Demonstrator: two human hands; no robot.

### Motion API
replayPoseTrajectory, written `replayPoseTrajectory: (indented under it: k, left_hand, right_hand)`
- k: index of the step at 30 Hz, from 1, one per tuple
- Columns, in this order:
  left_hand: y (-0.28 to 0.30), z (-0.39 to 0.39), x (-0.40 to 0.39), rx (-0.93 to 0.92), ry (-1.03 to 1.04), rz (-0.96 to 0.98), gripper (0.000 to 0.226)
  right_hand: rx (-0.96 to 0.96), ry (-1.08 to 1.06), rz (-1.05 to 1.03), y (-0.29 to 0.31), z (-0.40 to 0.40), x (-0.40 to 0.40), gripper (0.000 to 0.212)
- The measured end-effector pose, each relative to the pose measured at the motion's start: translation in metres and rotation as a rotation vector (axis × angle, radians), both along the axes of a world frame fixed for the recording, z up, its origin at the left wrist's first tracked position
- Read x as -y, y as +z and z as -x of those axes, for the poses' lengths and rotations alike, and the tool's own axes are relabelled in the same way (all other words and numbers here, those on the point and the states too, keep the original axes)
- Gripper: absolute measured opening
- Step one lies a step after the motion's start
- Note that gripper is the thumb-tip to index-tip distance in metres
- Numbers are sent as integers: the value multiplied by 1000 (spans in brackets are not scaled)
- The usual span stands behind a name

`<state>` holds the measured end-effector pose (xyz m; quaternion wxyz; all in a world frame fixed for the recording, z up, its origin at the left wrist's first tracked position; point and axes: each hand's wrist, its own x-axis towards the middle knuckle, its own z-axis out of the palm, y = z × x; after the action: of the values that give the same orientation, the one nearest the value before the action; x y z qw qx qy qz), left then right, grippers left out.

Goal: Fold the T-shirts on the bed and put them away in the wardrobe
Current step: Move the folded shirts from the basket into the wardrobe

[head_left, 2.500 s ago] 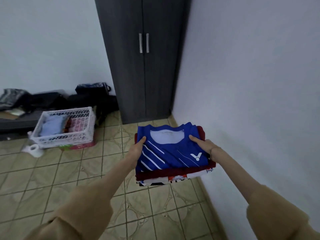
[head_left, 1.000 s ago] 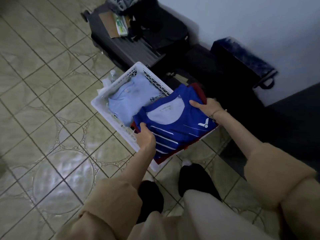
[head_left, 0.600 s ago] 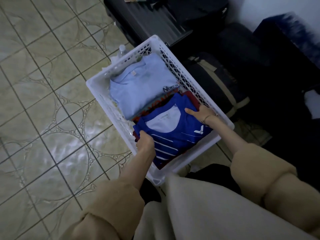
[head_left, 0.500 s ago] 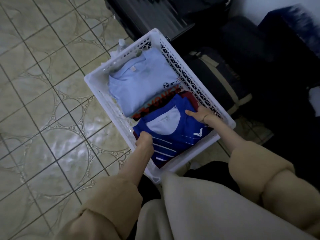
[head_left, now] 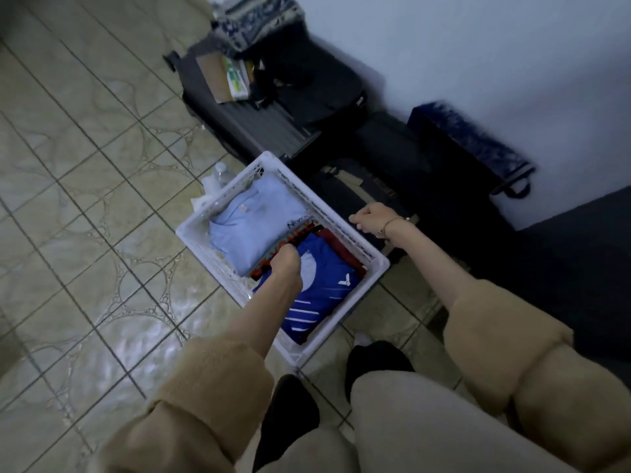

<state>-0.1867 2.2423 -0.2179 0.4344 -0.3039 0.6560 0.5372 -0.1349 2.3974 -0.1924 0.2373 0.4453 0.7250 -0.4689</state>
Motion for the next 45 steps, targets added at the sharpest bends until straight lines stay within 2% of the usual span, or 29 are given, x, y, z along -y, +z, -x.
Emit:
replayPoseTrajectory:
  k: [3, 5, 9, 11, 16, 19, 27, 30, 32, 35, 38, 42, 45]
  left_hand:
    - [68, 0, -23, -81, -238, -48, 30]
    - [109, -3, -33, -108, -335, -54, 21]
    - [190, -31, -50, -190, -538, -87, 19]
    - [224, -57, -51, -224, -661, -107, 21]
    - [283, -126, -43, -188, -902, -195, 20]
    - [316, -175, -47, -226, -1053, -270, 19]
    - [376, -321, -70, -290, -1353, -476, 24]
    - [398, -382, -77, -350, -1467, -575, 22]
    - [410, -420, -83, -383, -1486, -638, 20]
    - [426, -459, -96, -462, -1496, -664, 25]
    - [439, -500, -109, -551, -1452, -735, 17]
    - [445, -533, -113, -840, -1379, -835, 25]
    - [443, -558, -116, -986, -1438, -879, 29]
  right_hand:
    - [-97, -178, 3, 78, -22, -2, 35]
    - [-139, -269, -15, 128, -42, 1, 29]
    - [-199, -451, -51, 215, -95, 16, 24]
    - [-221, -525, -95, 246, -130, 30, 30]
    - [-254, -700, -155, 297, -205, 63, 31]
    - [-290, -846, -245, 329, -266, 81, 32]
    - [-316, -1160, -408, 376, -432, 106, 30]
    - [-325, -1285, -509, 386, -498, 111, 15]
    - [-327, -1364, -589, 391, -538, 108, 21]
    - [-269, -1355, -701, 401, -573, 103, 24]
    - [-348, -1378, -786, 416, -604, 90, 32]
    - [-440, -1366, -801, 420, -625, 71, 39]
    - [-451, -1329, -751, 421, -630, 55, 41]
